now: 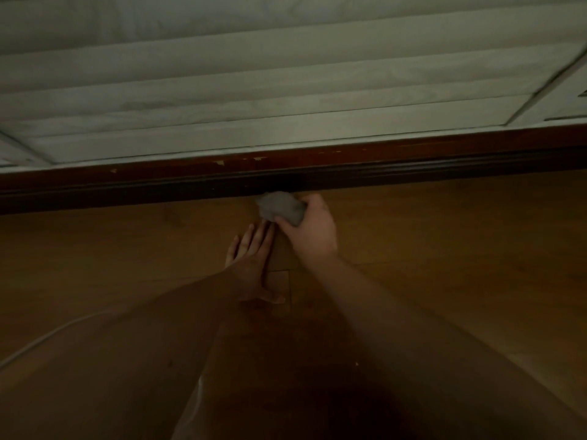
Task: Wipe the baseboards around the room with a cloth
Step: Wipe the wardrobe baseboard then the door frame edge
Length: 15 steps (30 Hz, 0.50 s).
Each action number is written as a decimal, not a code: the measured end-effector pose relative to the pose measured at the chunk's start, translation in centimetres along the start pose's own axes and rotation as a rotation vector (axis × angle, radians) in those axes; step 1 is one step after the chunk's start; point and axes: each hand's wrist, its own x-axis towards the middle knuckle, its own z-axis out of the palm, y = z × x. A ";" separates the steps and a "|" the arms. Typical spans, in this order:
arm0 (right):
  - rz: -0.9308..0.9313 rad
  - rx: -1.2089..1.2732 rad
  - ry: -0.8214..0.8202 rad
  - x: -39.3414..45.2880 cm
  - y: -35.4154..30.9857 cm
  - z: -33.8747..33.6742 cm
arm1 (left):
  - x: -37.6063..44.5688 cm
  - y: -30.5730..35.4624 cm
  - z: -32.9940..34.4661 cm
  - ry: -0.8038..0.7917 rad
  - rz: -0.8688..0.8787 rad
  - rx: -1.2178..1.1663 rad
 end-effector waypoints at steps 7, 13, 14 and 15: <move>-0.061 -0.053 0.048 2.6 -0.9 -1.1 | -0.3 -0.1 0.1 0.025 0.007 -0.021; 0.035 -0.158 0.186 3.6 4.6 -8.3 | -0.3 0.1 -0.1 0.004 0.000 -0.018; 0.041 -0.193 0.202 4.0 5.7 -9.9 | -0.3 0.0 -0.1 -0.002 -0.004 -0.013; 0.044 -0.229 0.212 4.4 6.6 -11.6 | -0.3 0.0 -0.2 -0.011 -0.008 -0.008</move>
